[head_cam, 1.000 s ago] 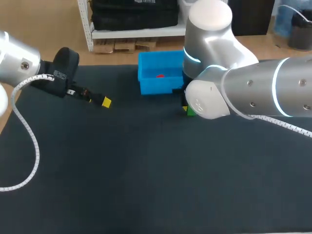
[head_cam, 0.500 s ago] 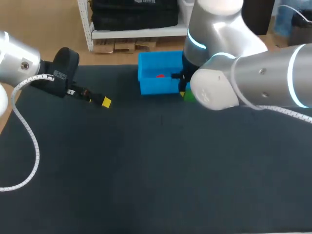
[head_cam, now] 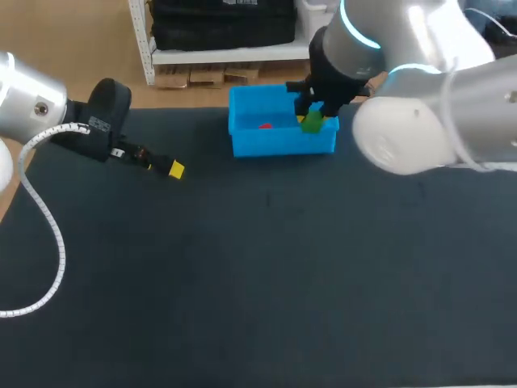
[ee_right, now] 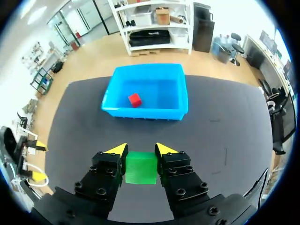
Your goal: Use the left arm to pick the red cube and place it into the blue plastic box first, then use the right arm to grasp the green cube and put it into the same blue plastic box after the first action is fully finished.
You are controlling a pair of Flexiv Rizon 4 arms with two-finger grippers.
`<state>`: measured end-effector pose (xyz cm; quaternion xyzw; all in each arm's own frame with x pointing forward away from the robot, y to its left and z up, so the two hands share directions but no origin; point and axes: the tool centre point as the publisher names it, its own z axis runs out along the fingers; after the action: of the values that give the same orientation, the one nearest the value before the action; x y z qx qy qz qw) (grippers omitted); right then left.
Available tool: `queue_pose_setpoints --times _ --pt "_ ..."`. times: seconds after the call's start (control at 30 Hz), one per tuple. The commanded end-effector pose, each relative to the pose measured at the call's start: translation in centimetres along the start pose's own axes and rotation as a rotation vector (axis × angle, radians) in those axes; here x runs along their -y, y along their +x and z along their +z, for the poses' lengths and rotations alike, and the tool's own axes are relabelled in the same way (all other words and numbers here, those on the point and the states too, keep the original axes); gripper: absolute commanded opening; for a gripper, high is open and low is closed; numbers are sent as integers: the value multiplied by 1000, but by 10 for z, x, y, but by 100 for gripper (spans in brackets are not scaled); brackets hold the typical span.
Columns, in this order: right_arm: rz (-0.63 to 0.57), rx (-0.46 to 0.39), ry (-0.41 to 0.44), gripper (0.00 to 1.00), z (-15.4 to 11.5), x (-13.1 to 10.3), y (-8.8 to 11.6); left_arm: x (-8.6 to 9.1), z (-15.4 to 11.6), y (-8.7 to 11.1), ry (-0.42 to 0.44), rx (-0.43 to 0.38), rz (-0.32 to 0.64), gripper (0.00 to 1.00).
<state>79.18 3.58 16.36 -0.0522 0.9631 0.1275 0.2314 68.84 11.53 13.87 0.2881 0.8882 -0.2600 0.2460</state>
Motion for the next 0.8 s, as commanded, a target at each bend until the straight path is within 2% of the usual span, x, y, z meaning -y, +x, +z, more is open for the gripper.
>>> queue_pose_setpoints --times 0.03,0.37,0.8 --pt "1 198 -28 0 -51 2 20 -1 0 2 4 6 3 100" --pt "1 184 -64 0 -43 -3 36 -1 0 2 4 6 3 100" --pt "-10 164 -80 0 -37 -8 33 -1 0 2 4 6 3 100"
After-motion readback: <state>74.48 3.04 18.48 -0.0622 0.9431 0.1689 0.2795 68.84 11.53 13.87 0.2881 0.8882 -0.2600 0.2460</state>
